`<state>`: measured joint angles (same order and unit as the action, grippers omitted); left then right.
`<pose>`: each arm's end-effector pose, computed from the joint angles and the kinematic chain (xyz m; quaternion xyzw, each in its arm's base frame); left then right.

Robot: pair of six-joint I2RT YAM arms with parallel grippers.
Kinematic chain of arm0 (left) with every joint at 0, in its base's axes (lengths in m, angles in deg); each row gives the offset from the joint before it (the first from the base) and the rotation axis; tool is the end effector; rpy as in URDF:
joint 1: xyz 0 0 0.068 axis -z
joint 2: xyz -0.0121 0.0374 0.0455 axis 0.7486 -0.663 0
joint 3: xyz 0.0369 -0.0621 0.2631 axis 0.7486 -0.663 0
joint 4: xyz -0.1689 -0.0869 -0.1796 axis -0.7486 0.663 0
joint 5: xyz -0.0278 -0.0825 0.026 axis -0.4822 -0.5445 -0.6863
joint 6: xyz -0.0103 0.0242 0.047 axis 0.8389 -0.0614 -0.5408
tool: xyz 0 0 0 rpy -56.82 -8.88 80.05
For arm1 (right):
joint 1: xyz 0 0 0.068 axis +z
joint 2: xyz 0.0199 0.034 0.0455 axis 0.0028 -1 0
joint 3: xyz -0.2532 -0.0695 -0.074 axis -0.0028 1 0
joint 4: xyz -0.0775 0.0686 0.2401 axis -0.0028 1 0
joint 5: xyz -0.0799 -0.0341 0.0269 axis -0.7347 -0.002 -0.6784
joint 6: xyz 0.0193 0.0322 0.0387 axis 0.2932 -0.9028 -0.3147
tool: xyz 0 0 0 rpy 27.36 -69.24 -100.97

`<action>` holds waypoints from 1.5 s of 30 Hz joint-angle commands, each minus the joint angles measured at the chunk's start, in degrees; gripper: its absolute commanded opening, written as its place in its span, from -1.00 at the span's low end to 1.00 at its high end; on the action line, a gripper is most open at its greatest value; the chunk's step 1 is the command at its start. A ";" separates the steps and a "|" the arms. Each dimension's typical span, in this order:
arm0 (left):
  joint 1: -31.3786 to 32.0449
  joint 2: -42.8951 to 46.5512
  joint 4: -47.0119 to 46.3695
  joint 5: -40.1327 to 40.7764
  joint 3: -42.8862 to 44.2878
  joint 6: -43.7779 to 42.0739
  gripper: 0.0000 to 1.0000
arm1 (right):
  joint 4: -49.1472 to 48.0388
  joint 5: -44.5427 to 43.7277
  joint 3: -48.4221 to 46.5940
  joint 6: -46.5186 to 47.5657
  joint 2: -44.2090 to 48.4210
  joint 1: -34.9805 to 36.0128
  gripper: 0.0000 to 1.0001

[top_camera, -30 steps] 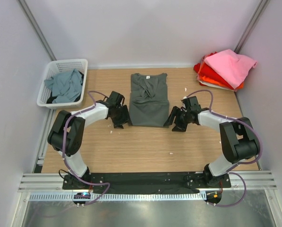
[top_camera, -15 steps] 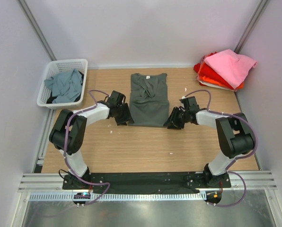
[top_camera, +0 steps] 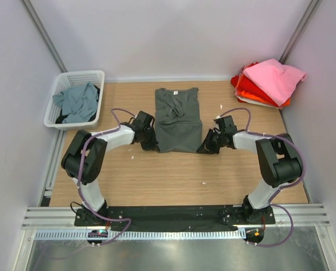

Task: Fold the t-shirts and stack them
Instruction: Fold the tshirt

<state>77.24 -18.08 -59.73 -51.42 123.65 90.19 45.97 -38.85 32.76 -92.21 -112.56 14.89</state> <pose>0.3070 -0.1753 0.1525 -0.1253 0.9577 -0.2131 0.1472 0.2899 0.0941 0.1319 0.1270 0.9317 0.3101 0.1404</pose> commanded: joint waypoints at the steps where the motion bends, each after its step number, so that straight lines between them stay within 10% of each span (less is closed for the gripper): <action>1: 1.54 4.15 -1.45 0.66 -2.34 -0.03 -1.00 | 1.54 -1.34 1.28 0.95 4.78 0.33 -0.85; 18: 10.78 33.34 10.67 8.04 -15.28 6.65 -1.00 | 16.83 -7.14 11.06 -3.71 35.73 7.45 -0.95; 45: -5.65 0.85 24.64 4.27 30.14 -7.85 -1.00 | 27.03 -16.64 -41.58 8.95 -4.48 4.56 -0.98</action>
<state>73.70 -11.68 -37.21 -44.58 147.06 85.60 72.30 -54.04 -1.14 -85.77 -112.21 20.90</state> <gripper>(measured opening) 0.005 0.063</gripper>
